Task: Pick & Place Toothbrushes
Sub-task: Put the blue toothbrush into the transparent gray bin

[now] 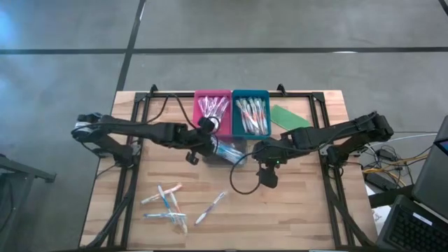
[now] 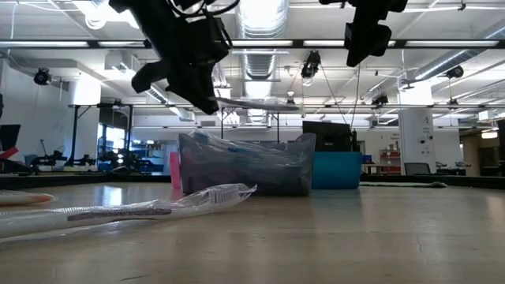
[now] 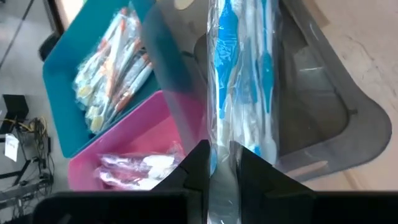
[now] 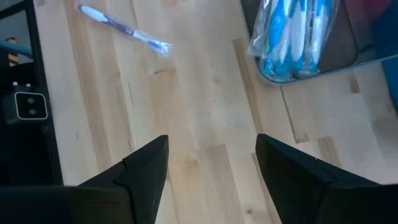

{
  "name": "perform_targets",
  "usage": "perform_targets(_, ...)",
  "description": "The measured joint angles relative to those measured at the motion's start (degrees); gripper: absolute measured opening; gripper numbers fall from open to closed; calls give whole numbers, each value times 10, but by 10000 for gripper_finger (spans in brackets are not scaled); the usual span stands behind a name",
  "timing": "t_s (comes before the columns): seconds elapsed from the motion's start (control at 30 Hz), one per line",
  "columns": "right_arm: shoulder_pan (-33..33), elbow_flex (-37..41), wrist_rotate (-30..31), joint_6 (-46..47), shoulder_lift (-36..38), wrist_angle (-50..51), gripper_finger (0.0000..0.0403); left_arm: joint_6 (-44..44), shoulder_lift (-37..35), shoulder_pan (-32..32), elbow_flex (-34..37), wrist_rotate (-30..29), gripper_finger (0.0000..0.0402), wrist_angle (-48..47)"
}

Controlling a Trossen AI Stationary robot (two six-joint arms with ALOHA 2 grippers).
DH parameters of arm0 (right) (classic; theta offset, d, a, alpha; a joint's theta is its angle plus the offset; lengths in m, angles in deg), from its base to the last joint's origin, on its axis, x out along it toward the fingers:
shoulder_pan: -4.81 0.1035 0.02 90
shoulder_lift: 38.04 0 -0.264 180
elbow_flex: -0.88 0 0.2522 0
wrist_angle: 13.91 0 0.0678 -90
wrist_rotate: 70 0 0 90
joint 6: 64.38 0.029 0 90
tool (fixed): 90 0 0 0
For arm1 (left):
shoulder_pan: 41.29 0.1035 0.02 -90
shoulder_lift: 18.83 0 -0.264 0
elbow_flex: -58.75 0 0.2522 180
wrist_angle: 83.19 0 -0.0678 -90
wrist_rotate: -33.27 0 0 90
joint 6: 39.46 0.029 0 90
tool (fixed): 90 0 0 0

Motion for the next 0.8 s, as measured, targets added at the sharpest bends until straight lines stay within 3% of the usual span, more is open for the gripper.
perform_targets(0.37, 0, 0, 3, -2, 10, 1, 214, -17, 67, 16, -7, -11, 45, 20)
perform_targets(0.8, 0, 0, 13, -4, 11, 1, 242, -33, 126, 30, -12, -26, 45, 20)
